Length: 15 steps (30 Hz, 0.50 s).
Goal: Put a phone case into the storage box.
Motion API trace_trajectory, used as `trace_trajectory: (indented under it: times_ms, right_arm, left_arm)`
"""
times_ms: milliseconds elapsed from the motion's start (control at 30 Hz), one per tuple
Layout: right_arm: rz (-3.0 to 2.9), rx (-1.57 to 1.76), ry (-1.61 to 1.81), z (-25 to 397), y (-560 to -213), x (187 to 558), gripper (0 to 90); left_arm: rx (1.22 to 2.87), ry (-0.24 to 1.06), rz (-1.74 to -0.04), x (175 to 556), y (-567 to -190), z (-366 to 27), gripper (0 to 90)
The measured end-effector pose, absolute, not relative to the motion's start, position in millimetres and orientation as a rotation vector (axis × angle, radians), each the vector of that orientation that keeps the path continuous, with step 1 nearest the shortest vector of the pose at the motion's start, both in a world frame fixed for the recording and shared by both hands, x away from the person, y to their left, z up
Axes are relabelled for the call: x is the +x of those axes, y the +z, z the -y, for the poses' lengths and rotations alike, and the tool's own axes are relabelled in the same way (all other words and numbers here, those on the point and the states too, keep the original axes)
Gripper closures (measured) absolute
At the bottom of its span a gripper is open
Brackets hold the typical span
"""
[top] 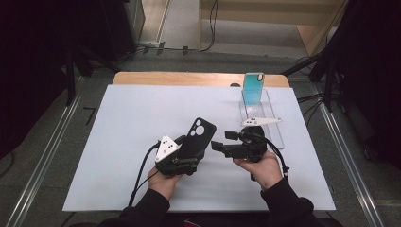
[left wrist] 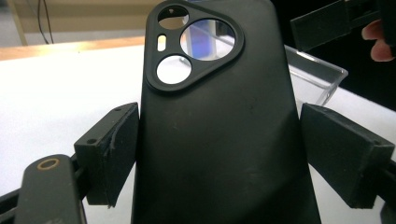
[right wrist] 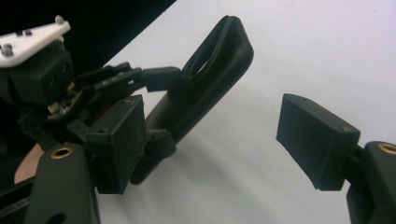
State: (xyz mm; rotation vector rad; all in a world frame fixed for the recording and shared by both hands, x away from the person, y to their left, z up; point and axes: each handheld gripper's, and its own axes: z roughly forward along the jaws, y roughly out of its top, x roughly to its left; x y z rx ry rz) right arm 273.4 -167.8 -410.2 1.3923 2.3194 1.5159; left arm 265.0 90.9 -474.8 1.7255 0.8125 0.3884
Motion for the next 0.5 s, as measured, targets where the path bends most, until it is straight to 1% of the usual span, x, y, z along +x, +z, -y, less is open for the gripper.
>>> trace_trajectory:
  times_ms: [267,500]
  right_arm:
    - [-2.321,1.464,1.581,161.1,-410.2,285.4,22.3]
    - [-2.308,1.558,1.633,158.6,-409.7,296.0,27.2]
  left_arm:
    - [1.697,0.434,-0.778,259.7,-475.3,-86.9,15.0]
    - [1.693,0.424,-0.785,257.4,-476.1,-84.6,15.0]
